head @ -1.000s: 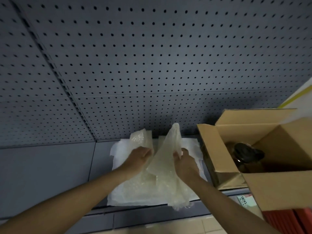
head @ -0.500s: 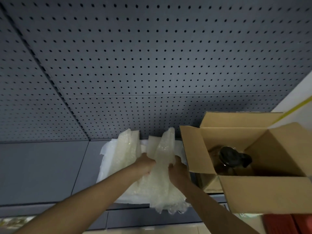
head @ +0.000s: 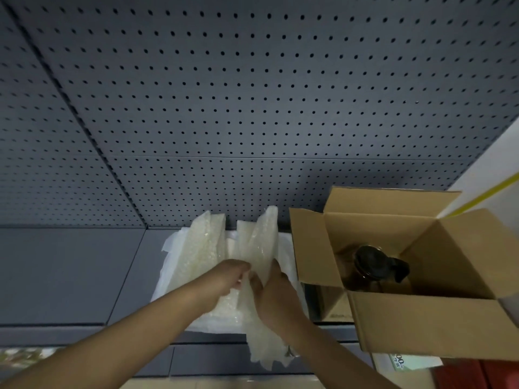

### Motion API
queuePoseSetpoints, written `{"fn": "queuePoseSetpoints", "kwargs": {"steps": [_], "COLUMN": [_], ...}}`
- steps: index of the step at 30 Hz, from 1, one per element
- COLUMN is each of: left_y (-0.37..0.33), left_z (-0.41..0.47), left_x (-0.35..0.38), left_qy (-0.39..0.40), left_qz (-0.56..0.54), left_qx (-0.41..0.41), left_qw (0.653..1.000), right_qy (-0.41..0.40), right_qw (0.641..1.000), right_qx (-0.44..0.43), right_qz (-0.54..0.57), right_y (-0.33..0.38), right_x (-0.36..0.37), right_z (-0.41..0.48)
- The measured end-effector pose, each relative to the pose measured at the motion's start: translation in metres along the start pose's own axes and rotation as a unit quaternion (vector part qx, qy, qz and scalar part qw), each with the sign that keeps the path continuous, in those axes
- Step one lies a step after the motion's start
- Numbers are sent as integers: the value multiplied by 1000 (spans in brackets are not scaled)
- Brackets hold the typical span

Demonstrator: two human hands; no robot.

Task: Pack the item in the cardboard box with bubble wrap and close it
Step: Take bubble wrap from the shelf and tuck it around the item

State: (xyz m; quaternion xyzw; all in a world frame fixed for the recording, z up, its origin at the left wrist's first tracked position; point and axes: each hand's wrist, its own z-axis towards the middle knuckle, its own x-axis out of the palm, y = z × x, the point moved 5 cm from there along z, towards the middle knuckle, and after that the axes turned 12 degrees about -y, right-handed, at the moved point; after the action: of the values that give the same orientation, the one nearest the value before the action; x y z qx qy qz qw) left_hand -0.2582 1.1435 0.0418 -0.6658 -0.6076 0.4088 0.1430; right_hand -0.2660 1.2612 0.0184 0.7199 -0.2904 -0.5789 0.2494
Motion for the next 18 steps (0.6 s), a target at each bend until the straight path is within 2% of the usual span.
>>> {"fn": "queuePoseSetpoints", "kwargs": {"steps": [3, 6, 10, 13, 18], "left_y": [11, 6, -26, -54, -103], "left_z": [-21, -39, -60, -65, -106], "left_x": [-26, -49, -66, -75, -78], "left_qy": [5, 29, 50, 25, 55], "left_qz": [-91, -111, -102, -37, -36], "left_qx": [-26, 1, 98, 156, 341], "left_qw": [995, 993, 989, 987, 938], "right_qy": [42, 53, -19, -64, -60], "right_qw": [999, 998, 996, 989, 971], "right_qx": [-8, -22, -83, -89, -86], "right_qz": [8, 37, 19, 101, 216], "right_y": [17, 40, 69, 85, 94], "right_x": [-4, -17, -48, -74, -149], "right_z": [-20, -31, -29, -27, -24]}}
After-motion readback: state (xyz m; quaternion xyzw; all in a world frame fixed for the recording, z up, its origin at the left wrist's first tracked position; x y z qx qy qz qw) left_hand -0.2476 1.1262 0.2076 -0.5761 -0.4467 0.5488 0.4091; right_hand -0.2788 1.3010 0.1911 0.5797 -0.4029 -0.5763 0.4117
